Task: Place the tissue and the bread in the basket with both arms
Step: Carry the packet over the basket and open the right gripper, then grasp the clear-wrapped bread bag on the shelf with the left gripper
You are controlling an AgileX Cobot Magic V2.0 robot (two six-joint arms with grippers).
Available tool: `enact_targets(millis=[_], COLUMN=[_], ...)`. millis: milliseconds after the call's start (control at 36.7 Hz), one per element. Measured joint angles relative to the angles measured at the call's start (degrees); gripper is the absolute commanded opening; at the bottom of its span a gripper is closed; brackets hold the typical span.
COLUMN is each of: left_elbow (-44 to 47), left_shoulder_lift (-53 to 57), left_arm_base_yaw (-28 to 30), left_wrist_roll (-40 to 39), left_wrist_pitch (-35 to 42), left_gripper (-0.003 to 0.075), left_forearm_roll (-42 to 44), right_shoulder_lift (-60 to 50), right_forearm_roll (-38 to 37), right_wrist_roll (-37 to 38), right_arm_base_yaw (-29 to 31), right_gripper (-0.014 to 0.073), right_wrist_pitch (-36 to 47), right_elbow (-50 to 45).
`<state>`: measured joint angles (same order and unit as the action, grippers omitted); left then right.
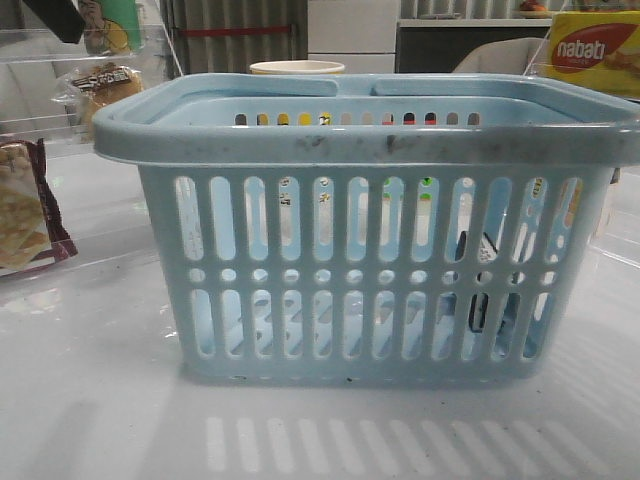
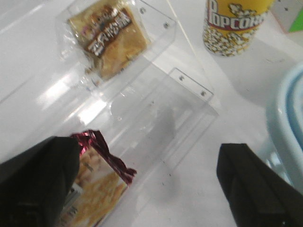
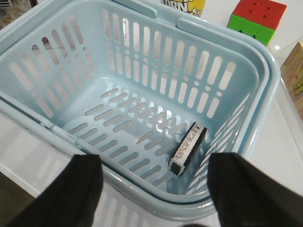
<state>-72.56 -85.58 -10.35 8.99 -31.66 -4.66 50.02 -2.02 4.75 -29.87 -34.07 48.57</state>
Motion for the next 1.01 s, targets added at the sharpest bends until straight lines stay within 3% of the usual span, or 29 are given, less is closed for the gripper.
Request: enact_targets(millis=[300,491,845,1008], left_elbow=[-21.28,-27.0,-27.38,-27.98], left_shoulder_lift=[-21.32,-31.02,-32.95,-32.95], left_arm_base_yaw=[4.76,5.6,3.94,3.81], left_wrist_roll=[0.0,0.11,0.11,0.11], left_wrist_pitch=[0.93,3.95,6.4,5.4], left_gripper=[0.0636,0.0619,0.0277,0.0158], left_forearm_roll=[-0.2,-0.32,-0.44,-0.51], right_shoulder_lift=[0.0,0.0,0.0,0.0], right_forearm_roll=[0.0,0.0,0.0,0.0], right_wrist_roll=[0.0,0.0,0.0,0.0], right_arm_base_yaw=[0.0,0.0,0.0,0.0], right_gripper=[0.057,0.057,0.057,0.057], right_wrist_pitch=[-0.09,-0.09,-0.09,-0.09], right_elbow=[0.0,0.0,0.0,0.0])
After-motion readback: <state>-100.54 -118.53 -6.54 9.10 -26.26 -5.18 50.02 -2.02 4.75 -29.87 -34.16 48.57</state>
